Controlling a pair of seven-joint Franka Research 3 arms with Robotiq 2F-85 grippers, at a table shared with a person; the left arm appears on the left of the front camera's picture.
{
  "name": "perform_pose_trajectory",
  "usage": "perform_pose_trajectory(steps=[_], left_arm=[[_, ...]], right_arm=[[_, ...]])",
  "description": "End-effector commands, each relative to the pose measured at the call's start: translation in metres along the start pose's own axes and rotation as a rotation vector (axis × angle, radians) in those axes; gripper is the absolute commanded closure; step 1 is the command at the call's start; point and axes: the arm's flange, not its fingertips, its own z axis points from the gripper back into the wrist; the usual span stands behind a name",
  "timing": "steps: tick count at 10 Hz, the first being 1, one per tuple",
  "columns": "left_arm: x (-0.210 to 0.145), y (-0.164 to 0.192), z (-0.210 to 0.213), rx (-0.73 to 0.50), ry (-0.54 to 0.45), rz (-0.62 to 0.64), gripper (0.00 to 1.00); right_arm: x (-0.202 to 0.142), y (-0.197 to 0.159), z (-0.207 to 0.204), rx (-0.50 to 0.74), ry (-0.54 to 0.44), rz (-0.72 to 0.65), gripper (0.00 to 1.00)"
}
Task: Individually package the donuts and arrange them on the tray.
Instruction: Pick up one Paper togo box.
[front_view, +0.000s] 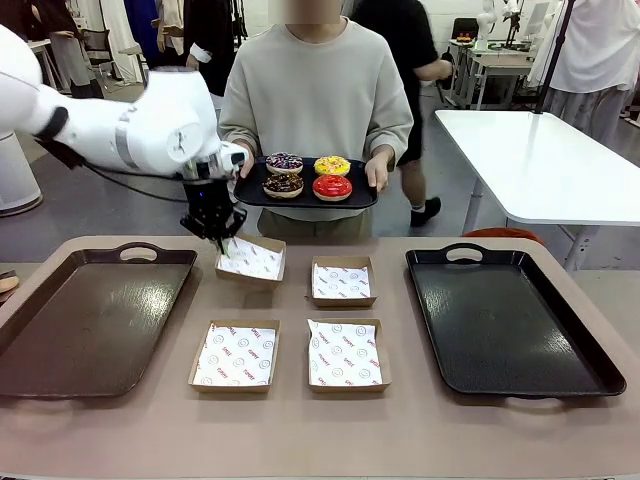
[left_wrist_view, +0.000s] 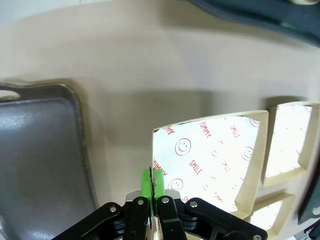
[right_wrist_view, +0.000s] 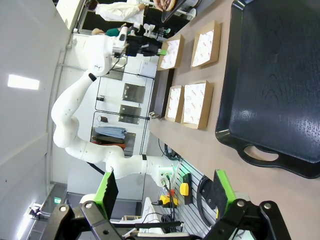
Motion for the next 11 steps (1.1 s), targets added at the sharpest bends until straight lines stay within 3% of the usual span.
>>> perform_pose_trajectory(steps=[1, 4, 11], left_arm=[[-0.001, 0.011, 0.042, -0.025, -0.012, -0.024, 1.0], [0.0, 0.007, 0.085, -0.008, -0.017, -0.065, 1.0], [-0.005, 0.003, 0.093, 0.0, -0.013, -0.055, 1.0]], right_arm=[[-0.001, 0.0, 0.001, 0.007, 0.0, 0.003, 0.0], [-0.001, 0.0, 0.001, 0.007, 0.0, 0.003, 0.0], [-0.001, 0.0, 0.001, 0.007, 0.0, 0.003, 0.0]])
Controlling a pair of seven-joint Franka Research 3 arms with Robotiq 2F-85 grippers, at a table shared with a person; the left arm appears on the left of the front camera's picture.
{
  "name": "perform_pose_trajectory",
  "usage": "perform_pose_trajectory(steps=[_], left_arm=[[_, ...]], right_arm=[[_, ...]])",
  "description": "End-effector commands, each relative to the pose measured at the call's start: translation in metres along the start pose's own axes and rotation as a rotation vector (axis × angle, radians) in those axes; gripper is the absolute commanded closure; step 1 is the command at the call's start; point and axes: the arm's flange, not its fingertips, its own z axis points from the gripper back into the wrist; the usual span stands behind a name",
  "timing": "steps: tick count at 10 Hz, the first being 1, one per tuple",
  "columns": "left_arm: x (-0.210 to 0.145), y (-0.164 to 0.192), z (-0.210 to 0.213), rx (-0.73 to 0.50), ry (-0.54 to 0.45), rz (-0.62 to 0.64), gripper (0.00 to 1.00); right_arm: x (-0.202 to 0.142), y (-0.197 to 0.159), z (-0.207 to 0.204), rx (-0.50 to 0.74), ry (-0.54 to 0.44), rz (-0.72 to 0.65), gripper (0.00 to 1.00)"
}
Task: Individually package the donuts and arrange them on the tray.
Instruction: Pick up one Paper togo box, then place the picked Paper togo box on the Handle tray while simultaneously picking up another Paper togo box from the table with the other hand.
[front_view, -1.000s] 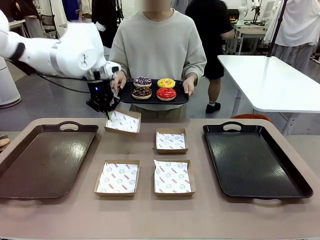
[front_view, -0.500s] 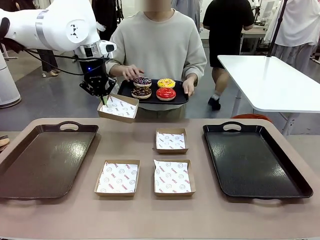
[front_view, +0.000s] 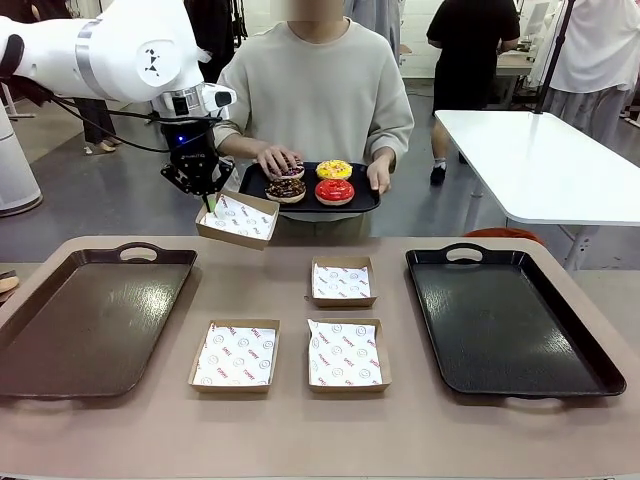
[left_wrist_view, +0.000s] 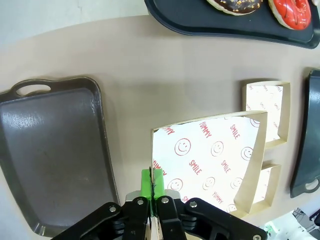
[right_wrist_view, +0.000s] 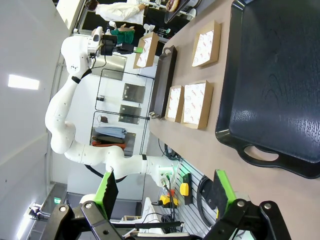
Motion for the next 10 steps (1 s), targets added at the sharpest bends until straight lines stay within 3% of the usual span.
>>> perform_pose_trajectory(steps=[1, 10], left_arm=[[0.0003, 0.0026, 0.0027, -0.003, -0.011, 0.007, 1.0], [0.0003, 0.0026, 0.0027, -0.003, -0.011, 0.007, 1.0]], right_arm=[[-0.0008, 0.0002, 0.0008, 0.007, 0.0, 0.003, 0.0], [-0.0008, 0.0002, 0.0008, 0.007, 0.0, 0.003, 0.0]])
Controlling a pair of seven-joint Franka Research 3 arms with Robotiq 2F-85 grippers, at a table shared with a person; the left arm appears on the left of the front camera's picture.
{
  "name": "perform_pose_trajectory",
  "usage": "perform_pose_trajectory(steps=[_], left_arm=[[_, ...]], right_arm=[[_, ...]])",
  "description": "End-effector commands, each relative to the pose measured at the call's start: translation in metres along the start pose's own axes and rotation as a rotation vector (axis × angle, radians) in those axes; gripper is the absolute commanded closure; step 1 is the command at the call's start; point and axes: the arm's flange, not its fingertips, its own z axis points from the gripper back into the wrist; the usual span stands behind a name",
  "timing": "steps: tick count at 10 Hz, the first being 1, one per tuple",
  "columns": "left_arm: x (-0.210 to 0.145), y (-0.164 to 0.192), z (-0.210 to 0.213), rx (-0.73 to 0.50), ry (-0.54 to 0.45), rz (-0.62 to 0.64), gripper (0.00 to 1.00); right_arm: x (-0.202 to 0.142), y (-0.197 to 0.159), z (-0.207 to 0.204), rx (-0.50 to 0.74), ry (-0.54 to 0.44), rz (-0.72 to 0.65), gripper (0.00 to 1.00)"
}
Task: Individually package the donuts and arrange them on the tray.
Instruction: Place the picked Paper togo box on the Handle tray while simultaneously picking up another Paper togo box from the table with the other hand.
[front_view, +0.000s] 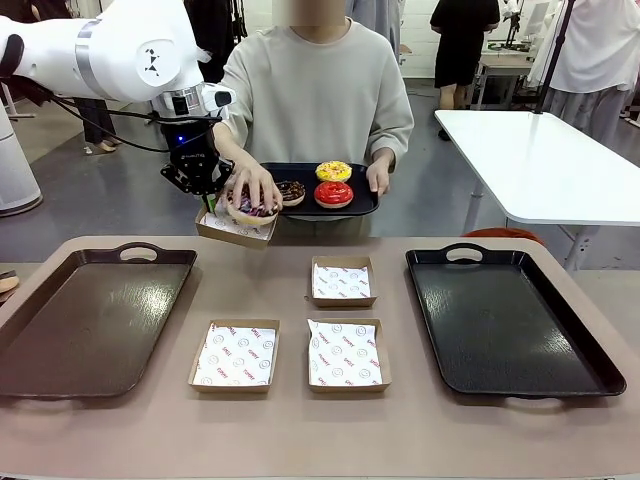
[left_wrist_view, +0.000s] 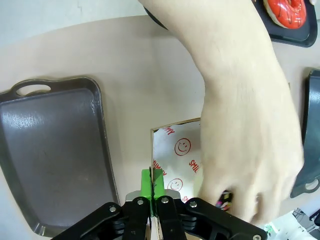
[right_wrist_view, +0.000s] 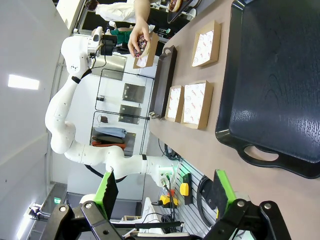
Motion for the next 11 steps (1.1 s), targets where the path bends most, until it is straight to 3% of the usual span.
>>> perform_pose_trajectory(steps=[1, 11], left_arm=[[0.0003, 0.0025, 0.0027, -0.003, -0.011, 0.007, 1.0], [0.0003, 0.0025, 0.0027, -0.003, -0.011, 0.007, 1.0]], right_arm=[[-0.0008, 0.0002, 0.0008, 0.007, 0.0, 0.003, 0.0], [-0.0008, 0.0002, 0.0008, 0.007, 0.0, 0.003, 0.0]])
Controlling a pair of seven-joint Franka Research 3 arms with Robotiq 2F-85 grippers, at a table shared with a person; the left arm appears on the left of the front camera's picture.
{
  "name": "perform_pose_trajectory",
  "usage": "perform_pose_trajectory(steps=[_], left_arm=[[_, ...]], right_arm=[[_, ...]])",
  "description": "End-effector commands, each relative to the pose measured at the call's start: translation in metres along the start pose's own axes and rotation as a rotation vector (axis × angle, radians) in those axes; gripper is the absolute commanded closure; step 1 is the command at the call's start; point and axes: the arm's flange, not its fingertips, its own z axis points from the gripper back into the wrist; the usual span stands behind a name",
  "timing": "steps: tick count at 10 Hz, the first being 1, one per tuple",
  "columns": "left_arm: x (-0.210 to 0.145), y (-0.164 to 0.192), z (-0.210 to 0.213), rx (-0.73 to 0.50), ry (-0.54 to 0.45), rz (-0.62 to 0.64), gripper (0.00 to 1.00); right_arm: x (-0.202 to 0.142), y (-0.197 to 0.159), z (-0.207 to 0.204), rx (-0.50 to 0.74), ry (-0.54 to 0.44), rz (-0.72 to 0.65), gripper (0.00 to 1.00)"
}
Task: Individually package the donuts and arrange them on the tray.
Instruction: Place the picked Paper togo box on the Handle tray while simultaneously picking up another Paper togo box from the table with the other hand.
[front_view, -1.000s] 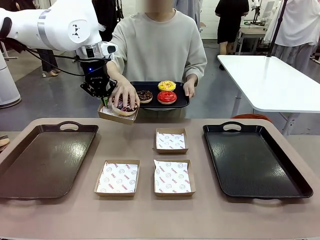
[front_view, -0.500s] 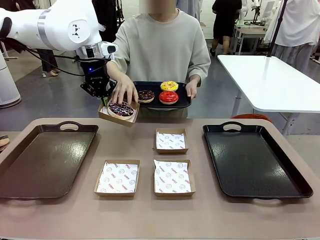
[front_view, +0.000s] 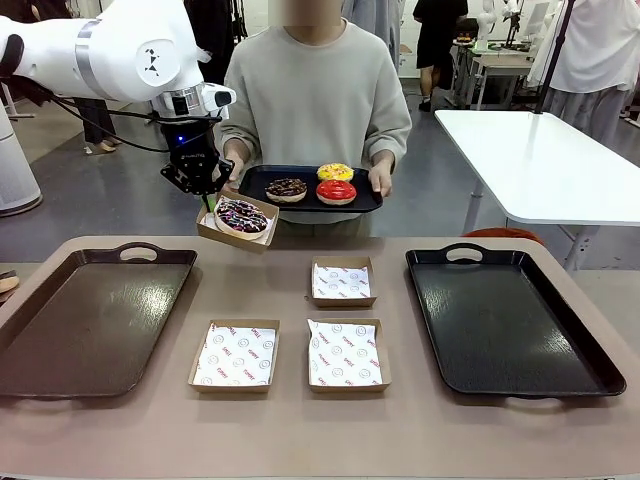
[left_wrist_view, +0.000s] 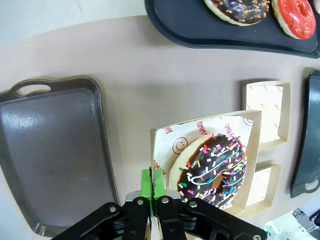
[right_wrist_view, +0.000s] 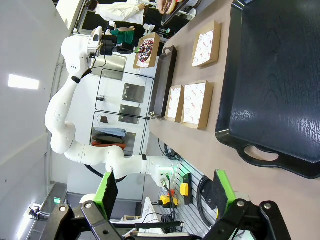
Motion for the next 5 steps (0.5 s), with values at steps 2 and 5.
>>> perform_pose_trajectory(steps=[2, 5], left_arm=[[0.0002, 0.0025, 0.0027, -0.003, -0.011, 0.007, 1.0], [0.0002, 0.0025, 0.0027, -0.003, -0.011, 0.007, 1.0]], right_arm=[[-0.0008, 0.0002, 0.0008, 0.007, 0.0, 0.003, 0.0], [-0.0008, 0.0002, 0.0008, 0.007, 0.0, 0.003, 0.0]])
